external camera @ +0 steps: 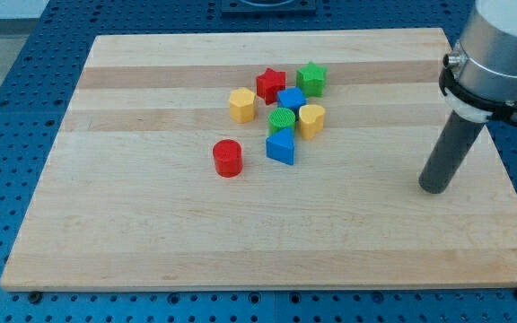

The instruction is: Move your arm towards the top

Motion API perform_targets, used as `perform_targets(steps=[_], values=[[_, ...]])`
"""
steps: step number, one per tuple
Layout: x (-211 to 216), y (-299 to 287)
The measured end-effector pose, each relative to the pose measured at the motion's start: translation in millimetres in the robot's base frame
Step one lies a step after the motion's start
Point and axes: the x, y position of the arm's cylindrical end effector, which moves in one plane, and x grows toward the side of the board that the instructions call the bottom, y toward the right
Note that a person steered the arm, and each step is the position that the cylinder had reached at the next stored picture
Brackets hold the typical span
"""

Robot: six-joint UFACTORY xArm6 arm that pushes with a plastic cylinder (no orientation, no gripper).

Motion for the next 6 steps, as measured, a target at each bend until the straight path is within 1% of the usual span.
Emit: perform_targets(steps=[2,3,4,5,6], values=[[-3,0],[-32,2],[-86,29],[-148,35],[-184,24]])
